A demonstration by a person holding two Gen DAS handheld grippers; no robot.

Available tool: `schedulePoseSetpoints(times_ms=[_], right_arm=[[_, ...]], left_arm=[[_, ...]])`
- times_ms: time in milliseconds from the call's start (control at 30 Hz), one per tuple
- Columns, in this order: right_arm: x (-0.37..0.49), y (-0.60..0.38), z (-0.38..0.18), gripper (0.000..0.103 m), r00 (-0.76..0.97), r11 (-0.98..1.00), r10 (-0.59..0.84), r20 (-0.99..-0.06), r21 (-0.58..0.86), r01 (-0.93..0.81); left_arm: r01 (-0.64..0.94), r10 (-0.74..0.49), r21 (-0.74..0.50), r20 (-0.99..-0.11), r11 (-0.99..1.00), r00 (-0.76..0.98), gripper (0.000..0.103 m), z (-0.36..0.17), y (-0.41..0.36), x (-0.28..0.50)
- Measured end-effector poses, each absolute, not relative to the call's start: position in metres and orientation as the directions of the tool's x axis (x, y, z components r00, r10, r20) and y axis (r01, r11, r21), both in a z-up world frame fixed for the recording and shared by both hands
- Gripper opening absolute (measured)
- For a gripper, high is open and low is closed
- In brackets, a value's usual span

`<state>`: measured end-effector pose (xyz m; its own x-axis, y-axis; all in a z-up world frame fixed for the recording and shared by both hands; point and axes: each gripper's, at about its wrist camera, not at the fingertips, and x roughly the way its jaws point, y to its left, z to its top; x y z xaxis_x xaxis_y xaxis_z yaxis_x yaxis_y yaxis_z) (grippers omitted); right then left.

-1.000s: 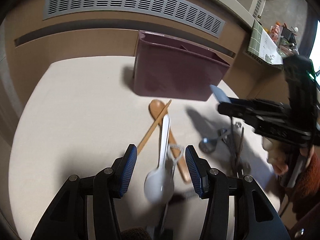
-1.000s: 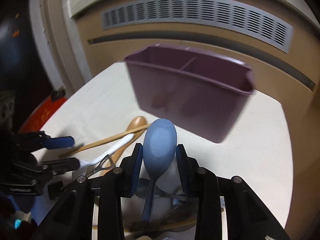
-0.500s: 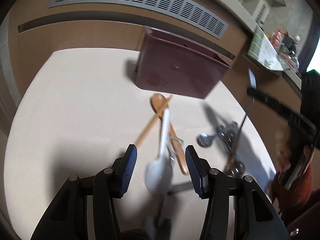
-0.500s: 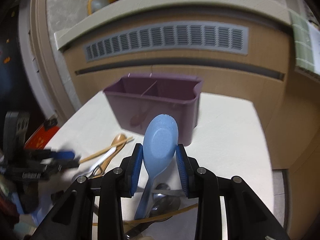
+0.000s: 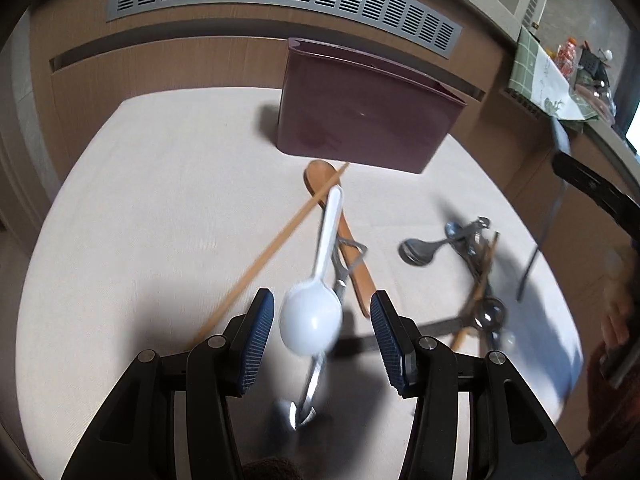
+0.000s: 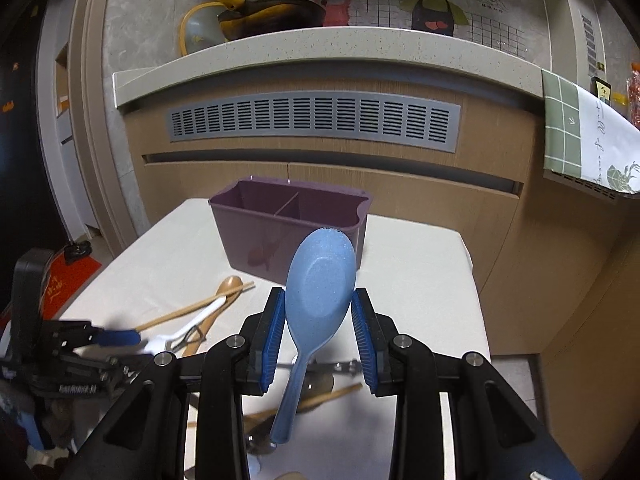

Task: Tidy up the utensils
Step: 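Carry the blue spoon to the maroon holder and open the right gripper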

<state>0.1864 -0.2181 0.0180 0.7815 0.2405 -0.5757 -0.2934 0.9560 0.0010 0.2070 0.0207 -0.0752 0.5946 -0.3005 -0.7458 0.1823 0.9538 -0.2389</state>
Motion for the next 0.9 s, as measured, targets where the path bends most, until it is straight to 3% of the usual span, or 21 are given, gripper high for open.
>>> schedulePoseSetpoints(times_ms=[367,900], right_arm=[[0.193,-0.217,-0.002,0.03,0.746,0.957,0.24,-0.621,0.021,-0.29],[0.194,-0.213,-0.005,0.03,0.747,0.954,0.254,-0.615,0.032,-0.298]], left_arm=[[0.203,-0.322,-0.25,-0.774,0.947,0.546,0.051,-0.085,-0.004,0.271],[0.233,-0.313,-0.221,-0.795,0.947,0.52,0.05,-0.085,-0.01,0.28]])
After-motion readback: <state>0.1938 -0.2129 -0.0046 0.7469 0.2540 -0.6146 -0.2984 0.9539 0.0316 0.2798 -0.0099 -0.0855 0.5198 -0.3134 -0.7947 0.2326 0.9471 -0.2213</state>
